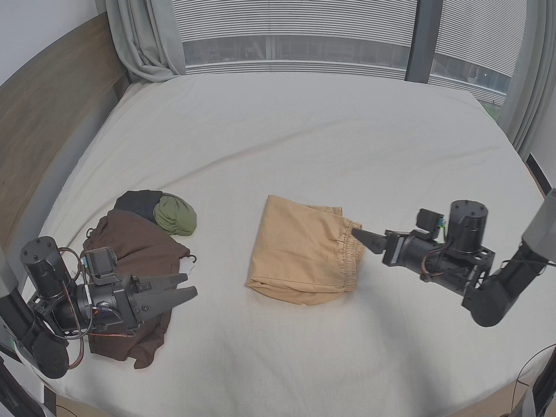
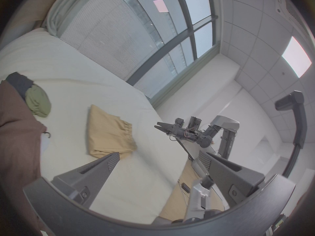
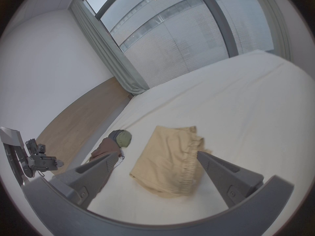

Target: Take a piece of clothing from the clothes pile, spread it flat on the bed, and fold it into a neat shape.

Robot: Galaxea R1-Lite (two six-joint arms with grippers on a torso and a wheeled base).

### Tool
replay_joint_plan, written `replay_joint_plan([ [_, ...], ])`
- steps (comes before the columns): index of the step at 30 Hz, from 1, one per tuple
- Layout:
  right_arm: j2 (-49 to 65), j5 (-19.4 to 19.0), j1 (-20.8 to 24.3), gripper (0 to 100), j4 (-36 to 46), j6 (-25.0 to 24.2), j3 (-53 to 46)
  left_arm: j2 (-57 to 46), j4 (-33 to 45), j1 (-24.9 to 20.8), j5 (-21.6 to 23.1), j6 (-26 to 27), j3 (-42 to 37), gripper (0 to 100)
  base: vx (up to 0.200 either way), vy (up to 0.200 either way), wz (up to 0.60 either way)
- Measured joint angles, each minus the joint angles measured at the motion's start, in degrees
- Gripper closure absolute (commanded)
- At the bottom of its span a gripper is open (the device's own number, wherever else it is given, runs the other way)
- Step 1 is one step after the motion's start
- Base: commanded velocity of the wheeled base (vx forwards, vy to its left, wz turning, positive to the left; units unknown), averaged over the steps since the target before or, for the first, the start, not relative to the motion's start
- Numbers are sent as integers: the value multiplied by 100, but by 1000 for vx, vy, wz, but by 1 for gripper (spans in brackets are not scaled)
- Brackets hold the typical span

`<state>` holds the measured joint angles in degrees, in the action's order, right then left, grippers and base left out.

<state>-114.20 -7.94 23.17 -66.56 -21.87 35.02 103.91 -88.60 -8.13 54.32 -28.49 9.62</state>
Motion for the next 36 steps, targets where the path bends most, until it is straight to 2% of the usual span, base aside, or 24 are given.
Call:
replay_joint_plan([
  [9, 1602, 48, -800, 0, -112, 444, -1395, -774, 4, -674, 173, -60, -380, 0, 0, 0, 0],
  [19, 2773, 52, -1654, 0, -137, 764, -1998, -1751, 6, -986, 247, -112, -736, 0, 0, 0, 0],
  [27, 3446, 68, -1963, 0, -137, 830, -2414, -2481, 321, -1563, 245, -207, -855, 0, 0, 0, 0],
  [32, 3810, 77, -2155, 0, -137, 859, -2637, -2918, 728, -1720, 223, -219, -861, 0, 0, 0, 0],
  [36, 4102, 77, -2236, 0, -137, 890, -2825, -3385, 1385, -1753, 179, -213, -863, 0, 0, 0, 0],
])
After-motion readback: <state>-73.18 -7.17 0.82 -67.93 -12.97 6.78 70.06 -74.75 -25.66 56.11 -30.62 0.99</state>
